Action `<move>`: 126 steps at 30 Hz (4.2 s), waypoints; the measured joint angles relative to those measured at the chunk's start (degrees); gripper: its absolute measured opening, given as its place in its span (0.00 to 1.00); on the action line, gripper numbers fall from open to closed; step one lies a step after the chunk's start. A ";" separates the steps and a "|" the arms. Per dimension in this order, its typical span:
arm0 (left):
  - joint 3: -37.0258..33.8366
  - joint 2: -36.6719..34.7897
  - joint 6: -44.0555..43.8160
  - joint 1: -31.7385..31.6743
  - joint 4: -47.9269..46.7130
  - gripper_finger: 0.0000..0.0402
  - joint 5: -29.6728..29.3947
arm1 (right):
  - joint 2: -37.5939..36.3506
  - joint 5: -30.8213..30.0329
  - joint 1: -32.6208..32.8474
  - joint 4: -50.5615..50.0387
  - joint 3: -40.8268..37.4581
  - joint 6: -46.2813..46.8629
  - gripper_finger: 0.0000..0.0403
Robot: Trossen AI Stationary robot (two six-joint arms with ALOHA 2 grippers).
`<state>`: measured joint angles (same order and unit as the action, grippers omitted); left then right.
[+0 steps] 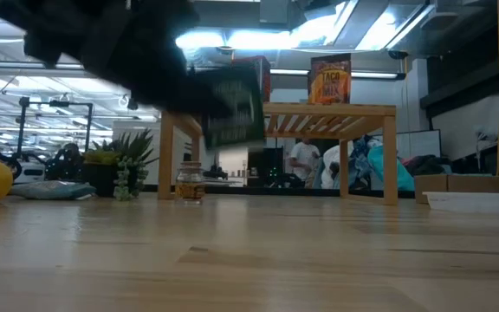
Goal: Shelf spices
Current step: Put the black seasoning can on the shelf, then put the brown seasoning bottle on the shelf
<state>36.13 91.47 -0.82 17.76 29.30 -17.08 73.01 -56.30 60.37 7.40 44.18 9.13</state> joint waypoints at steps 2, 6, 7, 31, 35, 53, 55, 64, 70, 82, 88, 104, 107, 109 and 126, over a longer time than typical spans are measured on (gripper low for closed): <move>0.27 -2.82 1.66 -0.14 -0.49 0.26 0.00 | 0.00 -0.01 0.01 -0.02 0.00 -0.02 0.94; 0.32 -10.00 6.40 -1.13 -1.77 0.26 0.10 | 0.00 0.01 -0.01 0.00 0.00 0.00 0.94; 0.32 -12.05 7.51 -1.58 -2.97 0.26 0.05 | 0.00 0.01 0.01 0.00 0.00 0.00 0.94; 0.36 -39.11 16.02 -32.48 -25.11 0.26 26.63 | -0.02 -0.14 -0.01 -1.50 0.00 -0.57 0.94; 0.36 -37.93 15.59 -38.66 -27.18 0.26 31.64 | -0.02 -0.16 -0.01 -1.52 0.00 -0.61 0.94; 0.47 -28.44 15.83 -54.78 -23.49 0.26 42.67 | -0.02 -0.23 -0.01 -1.60 0.00 -2.30 0.94; 0.62 -27.49 15.85 -56.02 -21.16 0.26 42.64 | -0.02 -0.23 -0.01 -1.60 0.00 -2.34 0.94; 10.86 -22.64 15.80 -59.75 -27.83 0.26 42.40 | -0.02 -0.23 -0.01 -1.48 0.00 -2.34 0.94; 14.39 -19.76 17.68 -60.57 -34.52 0.26 41.75 | 0.00 -0.23 -0.03 -1.44 0.00 -2.01 0.94; 14.73 -17.70 19.23 -60.72 -35.62 0.26 37.03 | 0.20 0.08 -0.03 -1.45 -0.01 -1.75 0.94; 14.55 -17.66 15.89 -60.43 -34.63 0.41 35.19 | 0.22 -0.05 -0.03 -1.46 -0.02 -1.70 0.94; 14.53 -18.65 12.23 -59.32 -27.19 0.52 28.90 | 0.24 -0.05 -0.03 -1.49 -0.02 -1.68 0.94; 14.53 -20.35 11.53 -59.32 -27.14 0.52 28.89 | 0.24 -0.05 -0.03 -1.49 -0.02 -1.68 0.94; 14.53 -21.86 11.36 -59.32 -27.41 0.53 28.89 | 0.24 -0.03 -0.03 -1.49 -0.02 -1.68 0.94; 14.53 -44.89 8.87 -57.00 -53.86 0.53 28.96 | -7.10 -12.14 6.76 -6.81 -0.05 -5.83 0.94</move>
<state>50.65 46.59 8.05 -39.25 -24.56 11.88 65.91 -68.45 67.13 0.58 44.13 3.29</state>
